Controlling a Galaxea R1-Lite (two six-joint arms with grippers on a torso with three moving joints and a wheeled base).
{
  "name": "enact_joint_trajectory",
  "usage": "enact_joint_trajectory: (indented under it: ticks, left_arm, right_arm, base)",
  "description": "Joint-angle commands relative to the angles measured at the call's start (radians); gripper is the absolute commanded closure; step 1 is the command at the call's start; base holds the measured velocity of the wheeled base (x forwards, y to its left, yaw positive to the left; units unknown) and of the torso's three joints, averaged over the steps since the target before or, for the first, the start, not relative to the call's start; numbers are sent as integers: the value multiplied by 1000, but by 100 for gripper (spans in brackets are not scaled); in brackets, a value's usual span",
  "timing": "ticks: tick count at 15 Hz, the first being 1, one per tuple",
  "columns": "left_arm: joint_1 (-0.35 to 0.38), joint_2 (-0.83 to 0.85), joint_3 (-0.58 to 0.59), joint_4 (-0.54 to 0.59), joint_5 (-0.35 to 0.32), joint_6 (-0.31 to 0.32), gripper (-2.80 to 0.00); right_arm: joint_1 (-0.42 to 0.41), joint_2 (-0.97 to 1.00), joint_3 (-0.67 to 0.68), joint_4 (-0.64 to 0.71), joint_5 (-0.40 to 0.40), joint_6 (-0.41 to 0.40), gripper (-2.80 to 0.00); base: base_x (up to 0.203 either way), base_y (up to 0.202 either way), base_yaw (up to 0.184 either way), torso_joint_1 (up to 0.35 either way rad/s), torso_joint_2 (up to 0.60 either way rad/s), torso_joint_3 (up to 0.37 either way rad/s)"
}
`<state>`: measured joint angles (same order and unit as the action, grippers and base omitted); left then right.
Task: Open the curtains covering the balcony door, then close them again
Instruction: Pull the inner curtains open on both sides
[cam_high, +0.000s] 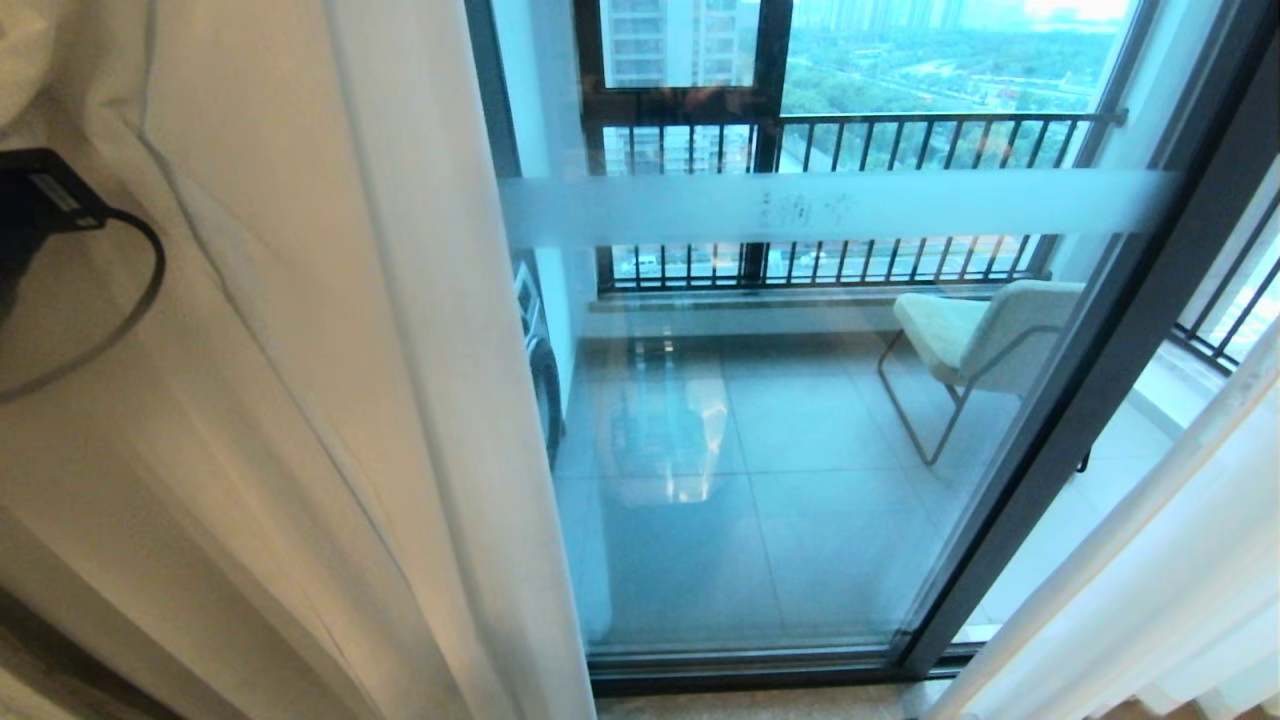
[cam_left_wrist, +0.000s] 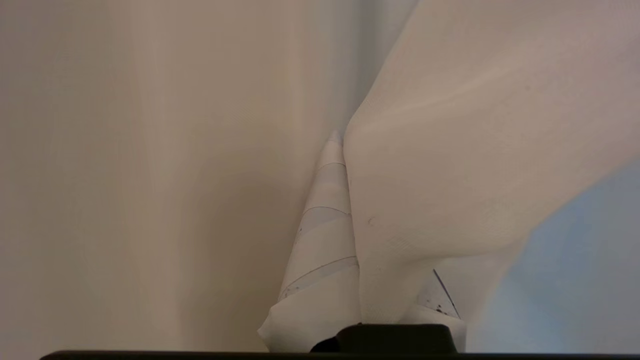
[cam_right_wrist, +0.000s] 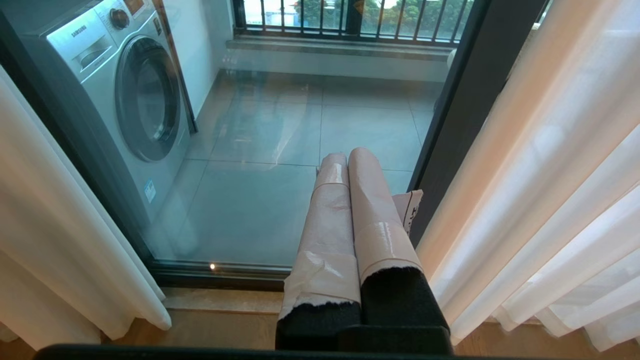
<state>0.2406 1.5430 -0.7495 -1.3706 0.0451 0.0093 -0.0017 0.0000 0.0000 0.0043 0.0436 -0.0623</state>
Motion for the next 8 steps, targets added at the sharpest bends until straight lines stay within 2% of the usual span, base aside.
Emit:
enact_joint_trajectory:
  ticks: [1, 8]
  left_arm:
    - [67, 6, -23, -8, 1, -1, 0]
    - [314, 38, -67, -10, 2, -39, 0]
  right_arm:
    - [0, 0, 0, 0, 1, -1, 0]
    - [0, 0, 0, 0, 1, -1, 0]
  base:
    - [0, 0, 0, 0, 0, 0]
    - [0, 0, 0, 0, 0, 0]
